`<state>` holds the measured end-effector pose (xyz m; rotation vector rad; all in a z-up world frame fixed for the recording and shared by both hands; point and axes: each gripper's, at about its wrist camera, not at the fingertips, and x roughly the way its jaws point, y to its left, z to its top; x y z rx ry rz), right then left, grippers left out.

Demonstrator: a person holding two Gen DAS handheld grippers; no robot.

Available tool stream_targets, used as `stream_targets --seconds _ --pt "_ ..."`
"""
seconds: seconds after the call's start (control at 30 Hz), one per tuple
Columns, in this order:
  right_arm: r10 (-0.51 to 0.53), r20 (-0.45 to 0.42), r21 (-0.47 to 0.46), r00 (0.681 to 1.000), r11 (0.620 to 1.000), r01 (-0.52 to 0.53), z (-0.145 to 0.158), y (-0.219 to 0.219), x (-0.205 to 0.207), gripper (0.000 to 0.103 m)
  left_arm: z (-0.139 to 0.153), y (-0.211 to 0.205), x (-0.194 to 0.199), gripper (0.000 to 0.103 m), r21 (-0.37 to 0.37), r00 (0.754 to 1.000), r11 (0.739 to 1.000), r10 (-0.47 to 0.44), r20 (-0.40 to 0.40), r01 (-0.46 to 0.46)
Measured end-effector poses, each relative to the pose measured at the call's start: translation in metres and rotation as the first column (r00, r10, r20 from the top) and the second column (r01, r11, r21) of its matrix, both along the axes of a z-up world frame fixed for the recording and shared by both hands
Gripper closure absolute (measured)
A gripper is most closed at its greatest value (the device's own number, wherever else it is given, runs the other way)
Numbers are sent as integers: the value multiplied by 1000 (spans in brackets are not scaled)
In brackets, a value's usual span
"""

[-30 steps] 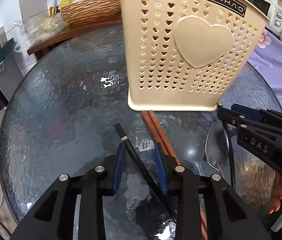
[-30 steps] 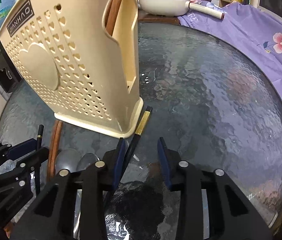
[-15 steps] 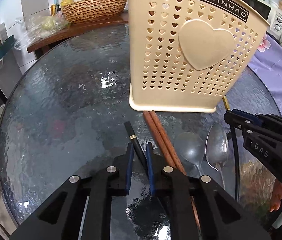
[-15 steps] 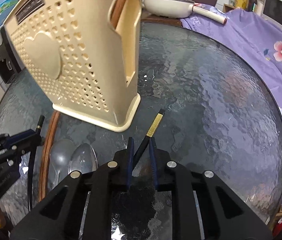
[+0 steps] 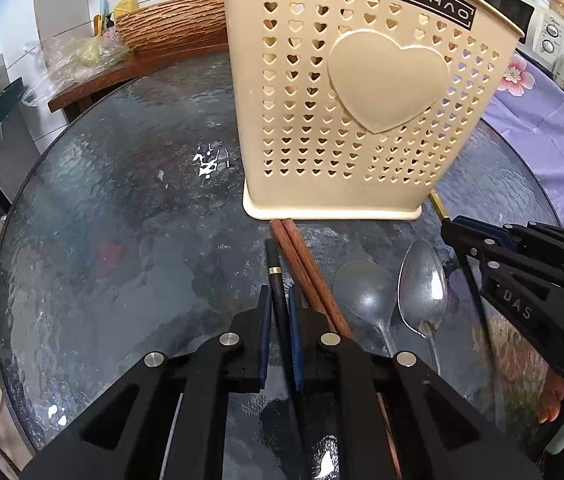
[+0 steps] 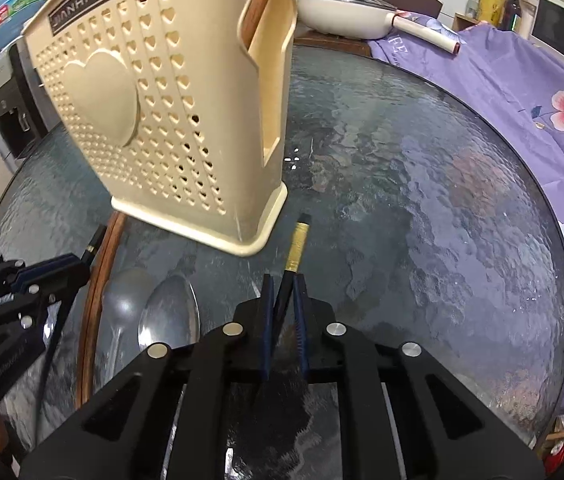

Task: Organize utensils
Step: 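Close the left tool on a black chopstick while the right tool grasps a gold-tipped one, then lift both black chopsticks with both tools and carry them above the holder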

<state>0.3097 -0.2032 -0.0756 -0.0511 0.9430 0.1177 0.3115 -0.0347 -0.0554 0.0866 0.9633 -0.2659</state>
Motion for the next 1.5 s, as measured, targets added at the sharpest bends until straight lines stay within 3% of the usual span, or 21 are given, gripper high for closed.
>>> stream_targets --seconds 0.37,0.93,1.27,1.5 --pt "-13 4 39 1000 999 13 0 -7 -3 96 1 -5 -5 96 6 1000 1000 7 4 -7" --pt "-28 20 84 999 996 26 -1 -15 -3 96 2 6 4 96 -59 999 997 39 -13 -40" --pt "-50 90 296 995 955 21 31 -44 -22 96 37 13 -5 96 -128 998 991 31 51 -24" --pt "-60 174 361 983 932 -7 60 -57 -42 96 66 20 -18 96 -172 993 985 29 111 -9"
